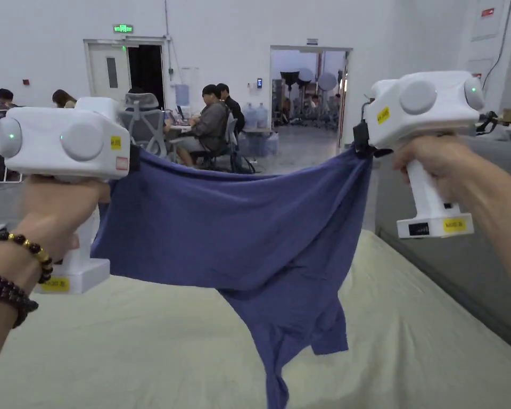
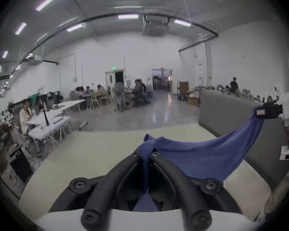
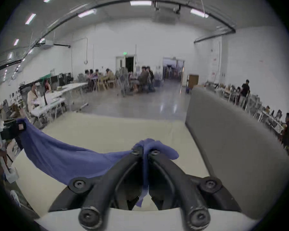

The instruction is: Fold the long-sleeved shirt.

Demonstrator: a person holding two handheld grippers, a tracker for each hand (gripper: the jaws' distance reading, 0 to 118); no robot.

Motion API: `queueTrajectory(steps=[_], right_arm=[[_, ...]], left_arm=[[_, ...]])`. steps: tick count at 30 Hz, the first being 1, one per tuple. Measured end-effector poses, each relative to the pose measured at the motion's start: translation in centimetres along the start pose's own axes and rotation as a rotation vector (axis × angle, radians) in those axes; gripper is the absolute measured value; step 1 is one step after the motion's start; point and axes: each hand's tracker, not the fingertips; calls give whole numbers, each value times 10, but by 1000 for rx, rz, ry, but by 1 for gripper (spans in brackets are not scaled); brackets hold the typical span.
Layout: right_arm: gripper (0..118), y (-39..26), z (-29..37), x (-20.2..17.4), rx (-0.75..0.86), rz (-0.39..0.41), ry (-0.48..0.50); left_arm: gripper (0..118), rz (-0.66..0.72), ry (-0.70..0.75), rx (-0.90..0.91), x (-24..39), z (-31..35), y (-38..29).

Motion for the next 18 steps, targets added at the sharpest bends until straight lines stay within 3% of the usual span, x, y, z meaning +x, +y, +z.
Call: queueTrajectory(steps=[3,9,13,18], right_arm=[[1,46,7,0,71,2,-53],[1,80,18,1,124,-23,-52],[1,59,8,-1,105,-15,-57],[1,-12,-27,-4,6,-32,-28]], left_arm=[[1,66,38,12,-13,-6,40],[1,123,20,63,-22,-1,68],[1,97,18,56,-20,-6,53],[1,58,22,-45,-18,-27,-8]])
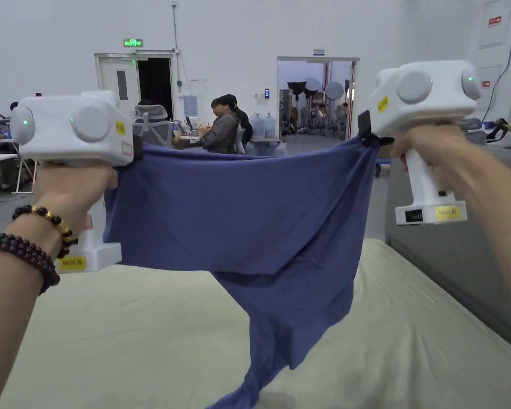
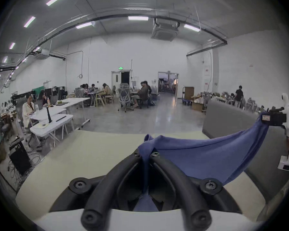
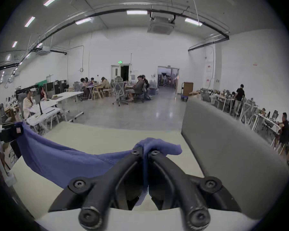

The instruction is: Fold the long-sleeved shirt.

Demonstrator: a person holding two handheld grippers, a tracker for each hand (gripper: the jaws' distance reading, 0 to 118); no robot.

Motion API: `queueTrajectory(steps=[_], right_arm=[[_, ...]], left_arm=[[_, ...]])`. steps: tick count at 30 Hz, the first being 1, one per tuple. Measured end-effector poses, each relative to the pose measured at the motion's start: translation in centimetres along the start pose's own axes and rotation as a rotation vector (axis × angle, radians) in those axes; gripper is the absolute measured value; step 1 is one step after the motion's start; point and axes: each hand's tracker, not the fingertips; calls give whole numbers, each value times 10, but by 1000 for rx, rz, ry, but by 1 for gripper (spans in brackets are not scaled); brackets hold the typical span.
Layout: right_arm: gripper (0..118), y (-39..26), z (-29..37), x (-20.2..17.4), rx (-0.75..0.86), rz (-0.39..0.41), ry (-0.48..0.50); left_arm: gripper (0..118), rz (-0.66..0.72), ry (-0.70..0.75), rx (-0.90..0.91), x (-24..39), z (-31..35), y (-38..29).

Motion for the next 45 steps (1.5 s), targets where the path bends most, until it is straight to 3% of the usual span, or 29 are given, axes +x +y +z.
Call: queueTrajectory(steps=[8,11,18,24,28,30,35,39,40,41,42,43,44,45], right_arm=[[1,-146,-68,-13,-241,-29,53],[1,-177,-67,-19,-250,-18,53],[1,-211,-8,-8,-220,-91,50],[1,-307,85,-23,-216,-67,45],[1,-397,136,-33,-320,-124,47],[1,-439,147,-37,-420,-89,40],[1,-523,153,-41,-683,-44,50],[1,-537,145,-35,-720,-40,44],[4,-531,148,-33,-716,-60,48],[18,-523,152,-31,-697,-92,50],[45,-516,158,-29,-685,-95,42],[92,-508,166,-28,-659,-88,33],[115,-498,171,-26,-616,-43,1],[118,-488,176,-25,-564,-18,-1]], left_arm=[[1,32,-18,-243,-3,-48,-154],[1,60,-34,-284,-4,-49,-183],[1,90,-82,-206,-10,23,-202],[1,70,-70,-229,-2,111,-298],[1,88,-85,-349,0,150,-385],[1,131,-80,-436,-5,158,-419],[1,84,-72,-571,-1,180,-470],[1,97,-73,-591,-5,182,-481],[9,117,-69,-580,-7,185,-479],[35,127,-72,-564,-7,192,-476],[81,124,-61,-566,-8,194,-472],[118,119,-63,-570,-10,195,-468],[114,102,-34,-584,-10,205,-463],[114,99,-72,-540,-10,205,-455]])
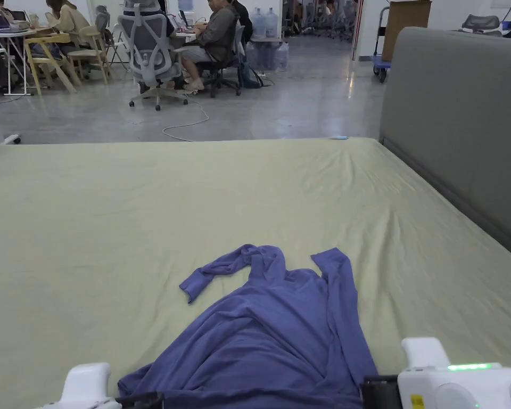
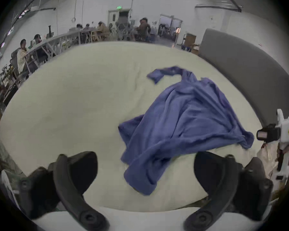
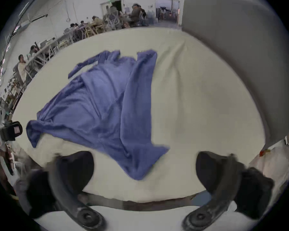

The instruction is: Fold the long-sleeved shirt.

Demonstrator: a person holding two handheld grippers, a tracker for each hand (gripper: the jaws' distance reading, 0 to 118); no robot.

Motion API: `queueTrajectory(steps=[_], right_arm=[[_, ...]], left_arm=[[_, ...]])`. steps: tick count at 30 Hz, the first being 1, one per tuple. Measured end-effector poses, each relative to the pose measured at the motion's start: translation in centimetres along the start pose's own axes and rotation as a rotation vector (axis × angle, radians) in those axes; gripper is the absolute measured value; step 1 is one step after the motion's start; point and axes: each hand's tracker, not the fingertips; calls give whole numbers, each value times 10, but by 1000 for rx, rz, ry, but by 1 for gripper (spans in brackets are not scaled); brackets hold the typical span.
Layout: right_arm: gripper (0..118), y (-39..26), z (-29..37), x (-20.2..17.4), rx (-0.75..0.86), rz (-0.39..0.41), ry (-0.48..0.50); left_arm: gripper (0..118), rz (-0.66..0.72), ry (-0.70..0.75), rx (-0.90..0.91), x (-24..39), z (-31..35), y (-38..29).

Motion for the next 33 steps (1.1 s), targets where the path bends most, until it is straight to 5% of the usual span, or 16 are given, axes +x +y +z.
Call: queueTrajectory(steps=[3,4,5,6,11,12,13,14,15,22,27,28,30,31,33], right_arm=[[114,16,21,0,73,-5,-8],[83,20,24,1,87,-22,-2],[34,22,26,1,101,-35,12],[0,23,24,1,100,-34,16],[0,20,19,-7,66,-17,56],[0,19,18,-8,63,-16,59],[0,16,15,-9,58,-13,61],[0,14,12,-9,51,-10,61],[0,14,10,-9,40,-10,60],[0,17,-10,-7,-3,-11,56],[0,53,-36,-15,-13,38,58],[0,68,-42,-19,-3,55,62],[0,99,-55,-24,14,77,73],[0,119,-62,-26,23,92,84],[0,159,-77,-33,50,114,101]], left_arm=[[114,-8,5,44,1,13,15],[93,3,19,58,1,21,13],[44,18,14,75,-1,23,16],[0,23,1,81,-2,22,20],[0,4,-13,61,0,-3,42],[19,-5,-28,70,5,-7,48],[75,-11,-29,78,7,-15,53],[110,-23,-31,83,9,-24,58],[118,-29,-31,66,11,-39,66],[115,-141,14,-140,25,-137,79],[95,-215,31,-200,40,-164,67],[80,-182,13,-167,43,-157,68],[22,-91,-113,-166,39,-144,76],[12,-100,-68,-114,40,-137,78],[12,-145,-54,-118,42,-133,82]])
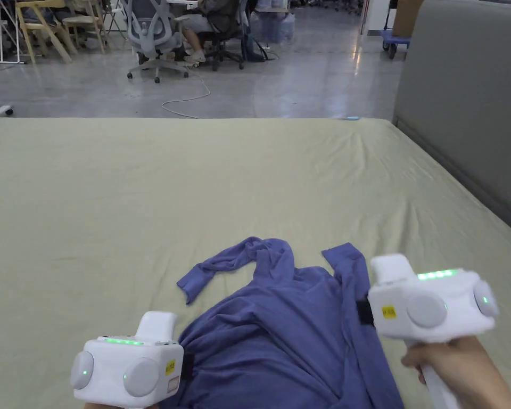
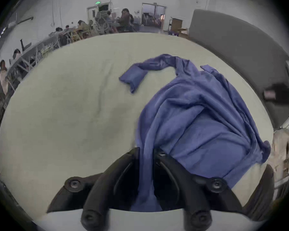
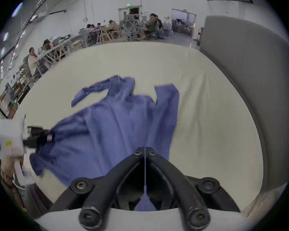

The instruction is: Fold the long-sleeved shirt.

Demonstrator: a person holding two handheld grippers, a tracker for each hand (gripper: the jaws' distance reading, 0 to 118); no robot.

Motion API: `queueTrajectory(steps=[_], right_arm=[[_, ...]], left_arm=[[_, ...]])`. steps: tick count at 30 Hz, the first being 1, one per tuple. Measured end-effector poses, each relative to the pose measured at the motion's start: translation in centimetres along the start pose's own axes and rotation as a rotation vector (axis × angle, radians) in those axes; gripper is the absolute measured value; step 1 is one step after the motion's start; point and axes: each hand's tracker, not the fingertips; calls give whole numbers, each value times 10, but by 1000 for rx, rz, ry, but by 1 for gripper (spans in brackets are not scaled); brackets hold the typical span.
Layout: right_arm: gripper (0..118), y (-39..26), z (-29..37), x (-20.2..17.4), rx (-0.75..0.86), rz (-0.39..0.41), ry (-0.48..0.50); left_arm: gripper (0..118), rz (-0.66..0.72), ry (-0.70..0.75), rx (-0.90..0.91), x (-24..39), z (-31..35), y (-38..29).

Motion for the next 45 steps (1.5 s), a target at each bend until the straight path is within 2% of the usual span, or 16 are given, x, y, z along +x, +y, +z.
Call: queueTrajectory(steps=[2,3,4,5,6,15,18,19,20,21,22,24,29,35,40,45], right_arm=[[0,43,-25,-2,-1,67,22],[13,59,-38,-3,-10,96,44],[57,76,-55,-5,-31,123,53],[89,90,-75,-5,-56,142,52],[101,101,-93,-7,-93,166,53],[95,103,-224,-22,-401,316,9],[94,101,-222,-21,-387,266,28],[85,104,-215,-21,-392,262,39],[63,107,-207,-21,-388,249,114],[13,109,-198,-21,-360,246,175],[0,109,-188,-29,-300,284,116],[0,110,-171,-33,-283,328,80],[0,158,-87,0,-113,231,61],[0,235,42,24,133,205,51],[0,304,133,17,345,230,-65],[0,372,195,21,517,165,-153]], left_arm=[[12,5,-20,16,-3,5,3],[12,7,-23,22,-3,7,3],[12,14,-19,26,-3,9,4],[12,17,-21,28,-4,9,6],[12,15,-28,29,-5,9,7],[12,19,-35,18,-9,-1,12],[12,-4,-17,9,-8,-2,12],[12,-9,-15,11,-6,-1,11],[12,-10,-13,11,-6,-2,11],[12,-10,-9,8,-5,-2,13],[12,-6,-4,6,-5,-2,17],[12,-8,3,25,-7,3,29],[12,-55,65,153,-19,41,87],[12,-138,118,353,-16,125,186],[12,-195,207,511,-3,195,287],[12,-254,286,603,9,245,379]])
